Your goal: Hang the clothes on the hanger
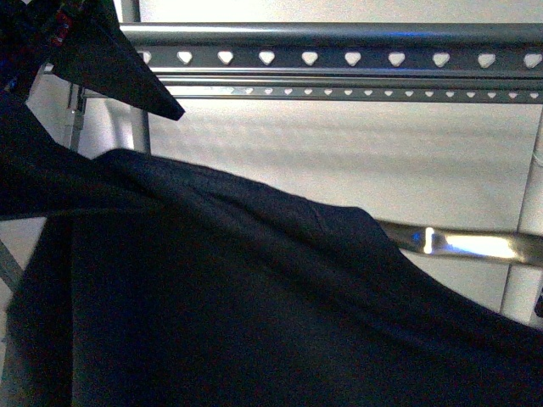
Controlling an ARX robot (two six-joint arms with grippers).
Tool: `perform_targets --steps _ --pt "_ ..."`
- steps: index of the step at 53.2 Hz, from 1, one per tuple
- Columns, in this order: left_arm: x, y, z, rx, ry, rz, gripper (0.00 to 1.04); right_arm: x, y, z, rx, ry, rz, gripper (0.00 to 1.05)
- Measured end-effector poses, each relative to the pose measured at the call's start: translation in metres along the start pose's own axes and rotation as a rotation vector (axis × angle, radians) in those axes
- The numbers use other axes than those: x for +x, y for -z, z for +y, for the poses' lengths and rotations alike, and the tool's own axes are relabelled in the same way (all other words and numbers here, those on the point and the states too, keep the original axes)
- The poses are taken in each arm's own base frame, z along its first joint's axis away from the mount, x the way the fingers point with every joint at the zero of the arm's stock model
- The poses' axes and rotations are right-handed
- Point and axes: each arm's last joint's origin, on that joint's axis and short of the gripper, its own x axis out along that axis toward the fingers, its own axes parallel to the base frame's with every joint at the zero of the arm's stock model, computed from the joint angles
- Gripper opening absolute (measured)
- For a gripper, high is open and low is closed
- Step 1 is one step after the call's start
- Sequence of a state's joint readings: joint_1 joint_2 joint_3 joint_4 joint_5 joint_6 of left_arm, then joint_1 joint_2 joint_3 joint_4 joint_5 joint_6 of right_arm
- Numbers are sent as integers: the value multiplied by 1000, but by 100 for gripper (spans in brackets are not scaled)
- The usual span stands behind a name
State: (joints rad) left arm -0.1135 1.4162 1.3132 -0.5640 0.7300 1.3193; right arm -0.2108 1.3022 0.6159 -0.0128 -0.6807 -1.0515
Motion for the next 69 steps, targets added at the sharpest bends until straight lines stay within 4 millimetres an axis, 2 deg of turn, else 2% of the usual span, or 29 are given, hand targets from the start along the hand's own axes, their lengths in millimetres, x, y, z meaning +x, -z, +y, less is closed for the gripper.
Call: perform_targets --steps 3,8,13,16,17,19,20,22,26,31,35,40,49,56,60,69 --pt "1 0 0 1 4 -1 100 -2 5 1 -1 -3 -5 4" --pt "2 1 -1 -19 -3 -22 98 -9 10 -1 5 4 -42 4" --pt "7 12 -4 -89 -162 -134 98 -17 10 -5 24 22 -83 4" --pt "9 21 -5 -240 -281 -172 98 -23 10 -7 52 44 -85 4" --pt "9 25 1 -338 -388 -218 98 -27 11 -8 80 51 -78 4" --pt "5 25 9 -383 -489 -276 98 -32 12 -8 108 54 -68 4" --pt "-1 23 18 -480 -571 -352 98 -36 12 -8 135 56 -54 4" --pt "-12 19 27 -560 -647 -437 98 -40 14 -7 167 54 -38 4" --pt "-30 12 38 -740 -683 -557 98 -46 18 -5 226 53 -7 3" --pt "-41 5 42 -884 -684 -638 98 -53 18 -5 266 74 -4 3" --pt "-42 5 43 -959 -669 -670 98 -61 12 -8 302 102 -46 3" --pt "-42 9 38 -1010 -690 -675 98 -80 -6 -16 397 162 -165 3" --pt "-69 -3 25 -984 -826 -692 98 -109 -41 -53 652 298 -326 3" --pt "-86 -19 21 -928 -876 -709 98 -101 -44 -72 870 314 -325 3" --pt "-96 -25 18 -910 -886 -722 98 -94 -46 -80 933 330 -311 3" --pt "-108 -32 13 -936 -875 -743 98 -63 -50 -98 1064 331 -283 3"
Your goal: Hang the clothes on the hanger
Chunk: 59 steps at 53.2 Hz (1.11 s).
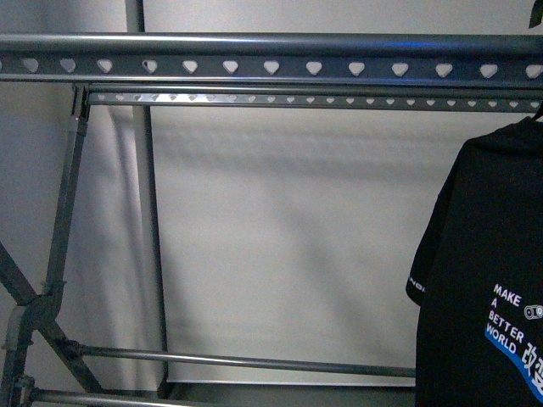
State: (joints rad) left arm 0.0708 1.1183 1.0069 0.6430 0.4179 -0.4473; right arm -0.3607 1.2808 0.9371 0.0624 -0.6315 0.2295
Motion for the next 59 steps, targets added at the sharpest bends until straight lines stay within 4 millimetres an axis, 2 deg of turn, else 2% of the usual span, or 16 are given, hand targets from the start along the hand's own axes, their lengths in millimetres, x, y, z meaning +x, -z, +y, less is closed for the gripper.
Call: perform_targets --steps 5,7,8,10,13,17,23,32,40,50,55,59 --pt "-3 -1 -4 2 4 4 97 14 0 0 28 5 15 3" --pt "-3 -1 -7 4 -91 49 91 19 1 -1 36 7 19 3" --pt "-8 1 -9 32 -223 99 86 22 1 -1 42 10 22 3" --pt "-21 9 -11 90 -347 196 79 27 2 -1 47 12 26 3" --pt "-41 25 -11 162 -431 309 70 33 4 -3 56 16 29 3" --pt "-63 48 -10 227 -450 375 58 38 6 -6 69 19 22 3" --pt "-95 86 -7 275 -453 424 33 43 6 -9 94 27 1 3" --pt "-125 111 -8 290 -451 425 4 43 -1 -9 129 18 -13 3" --pt "-150 133 -9 295 -451 435 4 45 -12 -12 183 53 -10 3" --pt "-170 149 -10 297 -451 437 4 53 -1 -12 196 52 18 4" --pt "-178 154 -11 297 -451 438 4 50 9 -7 147 49 -23 19" --pt "-184 158 -12 298 -450 433 4 34 20 1 14 137 -155 35"
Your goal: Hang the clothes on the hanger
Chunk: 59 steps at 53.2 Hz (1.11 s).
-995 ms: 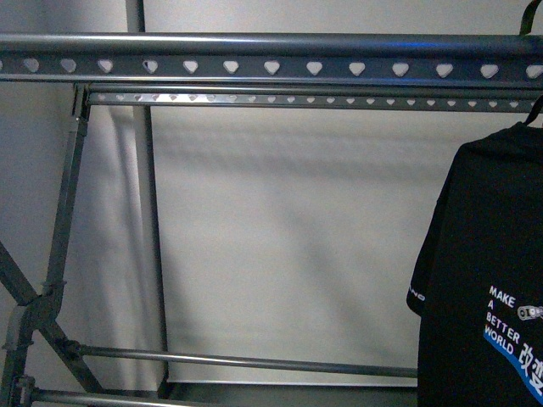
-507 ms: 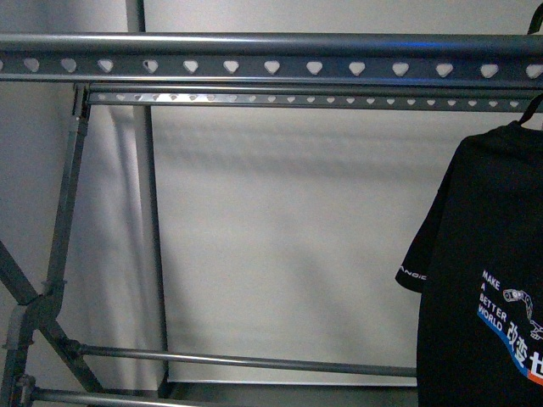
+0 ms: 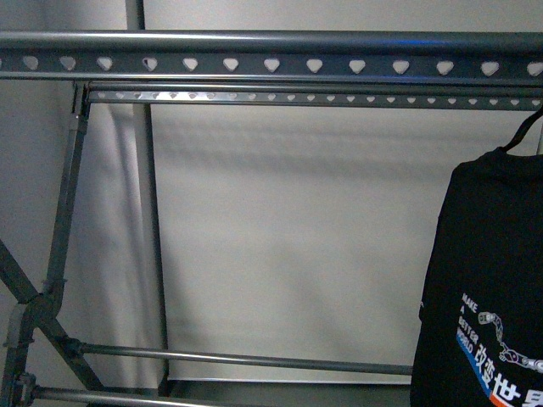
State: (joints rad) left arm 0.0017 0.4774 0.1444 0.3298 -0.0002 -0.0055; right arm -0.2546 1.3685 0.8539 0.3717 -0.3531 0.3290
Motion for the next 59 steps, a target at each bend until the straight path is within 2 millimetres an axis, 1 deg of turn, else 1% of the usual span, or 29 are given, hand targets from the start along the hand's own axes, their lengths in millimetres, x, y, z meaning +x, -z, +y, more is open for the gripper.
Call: perform_targets --steps 3,7,10,11,14,17,18,19,21,23,28,33,35,42,43,49,54,59 --pt "-2 4 0 0 0 -2 4 -22 4 5 -115 69 -146 45" --pt "-6 8 0 0 0 -3 4 -61 15 15 -218 86 -313 59" --pt "-7 11 0 0 0 -3 4 -91 33 21 -254 71 -354 69" --pt "-8 12 0 0 0 -3 4 -96 37 22 -258 65 -356 71" --pt "-10 14 0 0 0 -3 4 -122 68 25 -266 31 -323 82" --pt "-12 16 0 0 0 -5 4 -145 106 27 -259 32 -257 92" --pt "-12 17 0 0 0 -5 4 -150 117 27 -264 48 -228 92" --pt "-13 18 0 0 0 -4 4 -157 132 29 -277 69 -190 87" --pt "-15 20 0 0 -1 -1 4 -168 153 29 -319 72 -148 77" --pt "-16 21 0 0 0 -3 4 -171 161 28 -335 71 -133 70" --pt "-18 22 0 0 0 -6 4 -174 162 28 -351 78 -151 54" --pt "-20 25 0 1 0 -5 4 -174 161 29 -361 77 -155 36" --pt "-21 29 0 0 -1 -14 4 -174 161 29 -364 75 -154 26" --pt "-23 28 0 1 -1 -27 4 -174 161 29 -367 75 -154 3" --pt "-24 28 0 2 -1 -26 4 -174 161 29 -370 76 -154 1" --pt "-25 29 0 1 0 -26 4 -174 161 29 -369 77 -154 2" --pt "-32 33 0 2 0 7 4 -174 161 29 -370 76 -154 2" --pt "-36 32 0 3 0 -19 4 -174 161 29 -370 76 -154 2"
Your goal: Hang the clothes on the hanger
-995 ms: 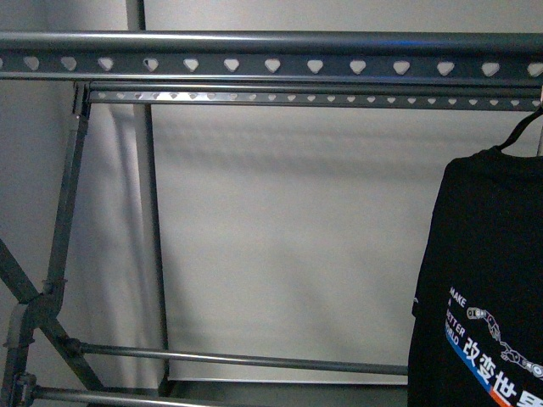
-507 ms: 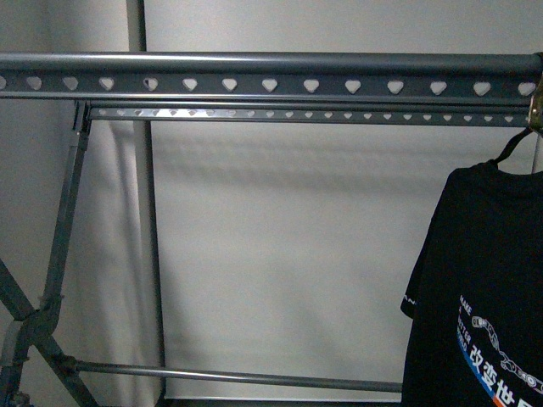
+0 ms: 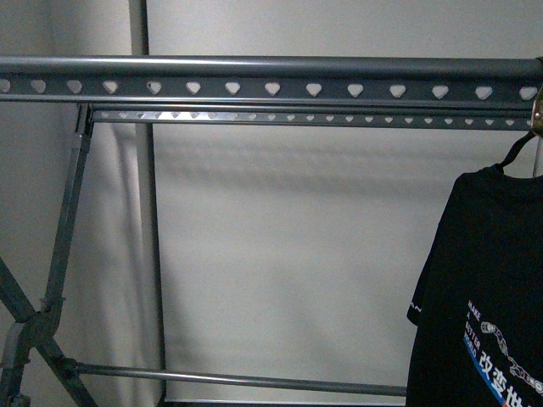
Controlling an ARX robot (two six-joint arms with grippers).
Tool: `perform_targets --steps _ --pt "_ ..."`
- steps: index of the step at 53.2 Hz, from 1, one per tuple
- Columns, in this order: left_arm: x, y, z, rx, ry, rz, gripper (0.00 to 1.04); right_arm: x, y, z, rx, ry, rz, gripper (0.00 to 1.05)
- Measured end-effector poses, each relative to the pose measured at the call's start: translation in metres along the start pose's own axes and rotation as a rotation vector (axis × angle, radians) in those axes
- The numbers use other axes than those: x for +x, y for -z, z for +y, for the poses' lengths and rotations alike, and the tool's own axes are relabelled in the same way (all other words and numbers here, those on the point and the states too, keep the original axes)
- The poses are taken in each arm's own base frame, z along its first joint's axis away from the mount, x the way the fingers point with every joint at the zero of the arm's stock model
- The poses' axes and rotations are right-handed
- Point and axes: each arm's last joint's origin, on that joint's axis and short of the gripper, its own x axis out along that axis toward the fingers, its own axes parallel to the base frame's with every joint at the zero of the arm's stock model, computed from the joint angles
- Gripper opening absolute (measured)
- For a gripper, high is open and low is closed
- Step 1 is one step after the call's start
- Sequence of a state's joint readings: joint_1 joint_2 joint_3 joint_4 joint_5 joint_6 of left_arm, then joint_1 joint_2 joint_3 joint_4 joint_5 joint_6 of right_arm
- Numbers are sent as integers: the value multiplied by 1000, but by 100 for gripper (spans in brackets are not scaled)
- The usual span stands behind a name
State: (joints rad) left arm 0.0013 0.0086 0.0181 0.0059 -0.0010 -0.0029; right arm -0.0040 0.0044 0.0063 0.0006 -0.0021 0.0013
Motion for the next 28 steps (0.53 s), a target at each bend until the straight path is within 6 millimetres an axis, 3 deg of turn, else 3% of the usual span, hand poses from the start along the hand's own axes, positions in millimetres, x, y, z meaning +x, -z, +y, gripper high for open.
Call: perform_targets --steps 25,28 --pt "0 0 0 0 0 1 4 0 0 0 0 0 0 2" --pt "0 0 0 0 0 0 10 0 0 0 -1 0 0 14"
